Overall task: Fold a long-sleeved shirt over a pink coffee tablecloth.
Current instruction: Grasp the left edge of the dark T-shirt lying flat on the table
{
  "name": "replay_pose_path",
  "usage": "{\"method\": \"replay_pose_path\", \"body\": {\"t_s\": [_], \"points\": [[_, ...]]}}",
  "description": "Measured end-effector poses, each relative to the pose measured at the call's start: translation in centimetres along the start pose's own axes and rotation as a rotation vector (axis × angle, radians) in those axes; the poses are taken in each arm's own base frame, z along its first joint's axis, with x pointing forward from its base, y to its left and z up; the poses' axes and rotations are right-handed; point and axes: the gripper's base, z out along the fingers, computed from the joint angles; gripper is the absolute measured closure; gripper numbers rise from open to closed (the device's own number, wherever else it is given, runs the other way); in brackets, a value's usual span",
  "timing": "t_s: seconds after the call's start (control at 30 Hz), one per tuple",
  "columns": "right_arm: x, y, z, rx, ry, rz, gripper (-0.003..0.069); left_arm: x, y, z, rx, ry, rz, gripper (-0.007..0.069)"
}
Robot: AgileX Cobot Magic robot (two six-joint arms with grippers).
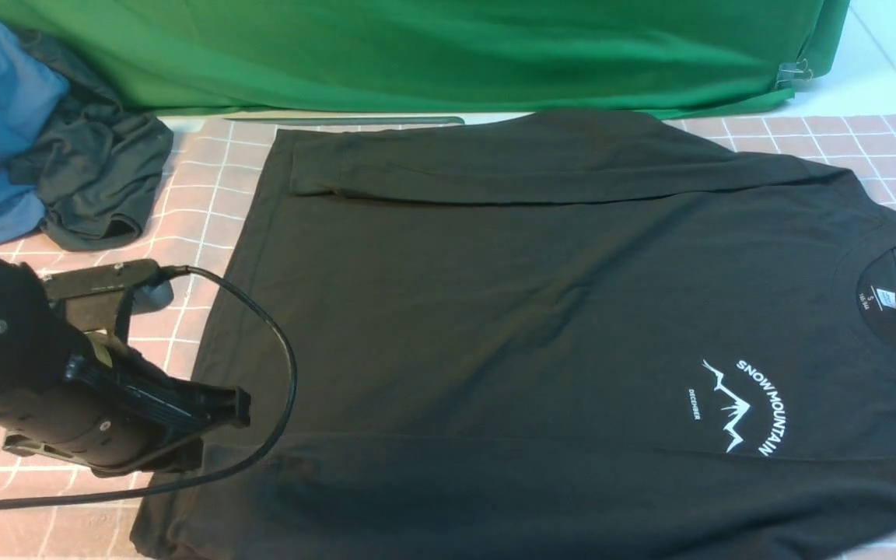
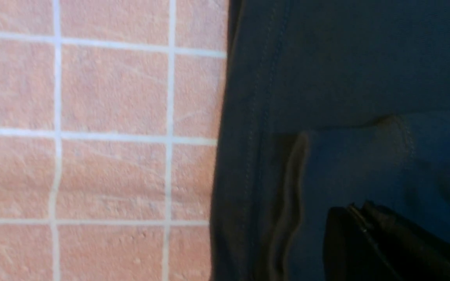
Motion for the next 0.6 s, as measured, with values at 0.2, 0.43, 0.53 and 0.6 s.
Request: {"method": "replay_pose_path", "body": {"t_s": [0.2,0.43,0.53,0.6], "points": [[0.2,-0.1,0.7,0.002,-0.007,0.005,0.0619,-0.6,0.0,2.4,-0.015,0.025,0.026,0.0338],[0.1,-0.1,0.7,0.004,-0.029,0.005,0.0615,-0.9,0.0,5.2,-0.026,0.061,0.045,0.0236],[0.0,-0.2,0.7,0.004,-0.04,0.006,0.0614,-1.0,-0.1,5.5,-0.023,0.066,0.054,0.0244],[-0.1,-0.2,0.7,0.005,-0.049,0.006,0.0613,-1.0,-0.3,5.7,-0.022,0.073,0.09,0.0303]]}}
